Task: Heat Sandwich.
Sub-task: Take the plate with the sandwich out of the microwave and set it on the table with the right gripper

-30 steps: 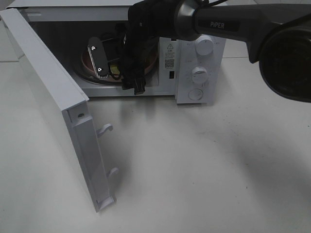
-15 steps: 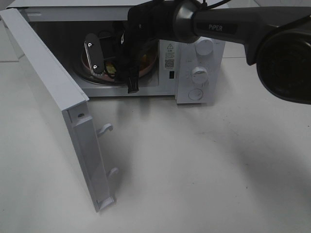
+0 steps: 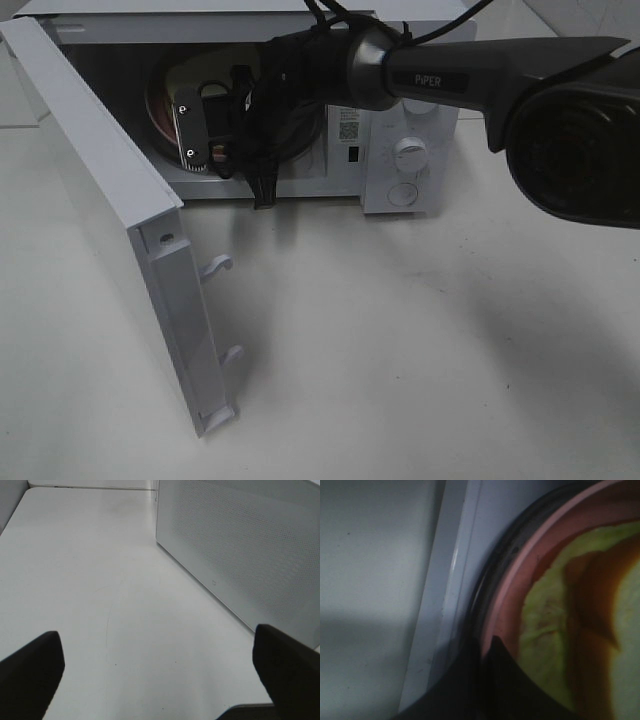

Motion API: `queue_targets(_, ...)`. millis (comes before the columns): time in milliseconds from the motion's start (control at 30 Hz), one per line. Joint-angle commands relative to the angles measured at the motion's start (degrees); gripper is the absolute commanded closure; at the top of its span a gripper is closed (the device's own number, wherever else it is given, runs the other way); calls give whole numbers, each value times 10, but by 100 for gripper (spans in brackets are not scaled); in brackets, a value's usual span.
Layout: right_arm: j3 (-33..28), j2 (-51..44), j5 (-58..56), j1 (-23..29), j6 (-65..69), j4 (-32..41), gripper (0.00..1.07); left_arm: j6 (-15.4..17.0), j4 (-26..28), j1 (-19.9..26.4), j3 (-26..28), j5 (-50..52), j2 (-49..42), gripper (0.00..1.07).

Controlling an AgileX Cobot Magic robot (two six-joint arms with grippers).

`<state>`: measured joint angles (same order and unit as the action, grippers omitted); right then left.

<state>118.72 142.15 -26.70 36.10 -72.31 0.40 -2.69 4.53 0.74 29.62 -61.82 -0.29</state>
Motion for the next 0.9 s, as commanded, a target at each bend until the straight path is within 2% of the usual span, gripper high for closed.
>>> queue_targets(33,9,-7,32,-1,-2,3,107,-1,1,2,-1,5,-3,10)
queue_targets(600,9,-29,-18,1,-29,9,107,-1,1,2,-1,5,-3,10)
queue_targets(767,7,-51,-38,1,-95,87,107,-1,1,2,-1,5,-3,10)
queue_targets(900,7,-59,-62,-1,-131,108,107,-1,1,2,-1,5,-3,10)
